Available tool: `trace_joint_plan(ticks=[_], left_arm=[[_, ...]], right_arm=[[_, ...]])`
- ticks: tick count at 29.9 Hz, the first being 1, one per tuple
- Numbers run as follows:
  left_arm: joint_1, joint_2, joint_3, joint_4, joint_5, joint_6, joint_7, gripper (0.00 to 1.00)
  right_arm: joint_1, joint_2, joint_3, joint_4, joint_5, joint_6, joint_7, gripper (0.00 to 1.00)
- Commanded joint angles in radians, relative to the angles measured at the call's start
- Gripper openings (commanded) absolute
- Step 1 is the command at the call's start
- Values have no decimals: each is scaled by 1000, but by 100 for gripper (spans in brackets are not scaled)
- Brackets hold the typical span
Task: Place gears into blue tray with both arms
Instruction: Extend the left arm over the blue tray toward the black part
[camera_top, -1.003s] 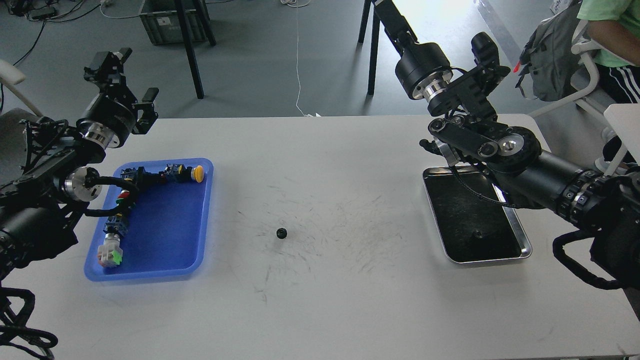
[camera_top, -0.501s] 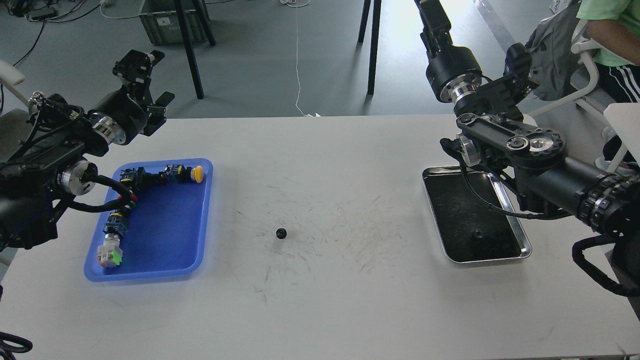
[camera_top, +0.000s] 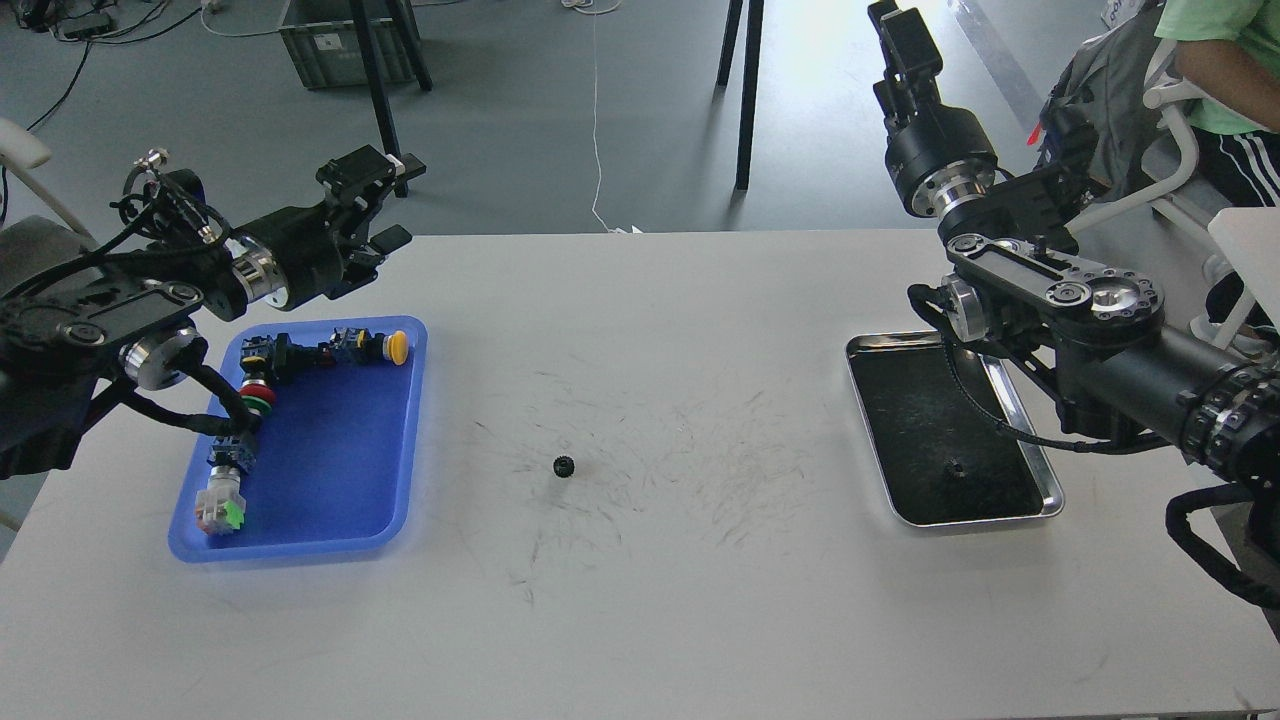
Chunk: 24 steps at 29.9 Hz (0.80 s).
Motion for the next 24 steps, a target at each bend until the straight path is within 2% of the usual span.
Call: trace_joint_plan(ticks=[1, 7, 12, 19, 24], left_arm=[[-61, 15, 77, -41, 63, 14, 0, 99], [-151, 25, 126, -171, 237, 19, 0, 99], [-156, 23, 156, -312, 363, 100, 0, 99], [-185, 17, 250, -412, 488, 129, 0, 99], [-228, 28, 253, -467, 626, 126, 0, 99]], right_arm=[[-13, 0, 12, -1, 0, 8, 0, 96], [-24, -5, 43, -4, 0, 19, 0, 96], [-47, -15, 76, -1, 0, 25, 0, 96], [-96, -40, 115, -3, 2, 30, 0, 96], [-134, -41, 141, -4, 32, 33, 0, 96]])
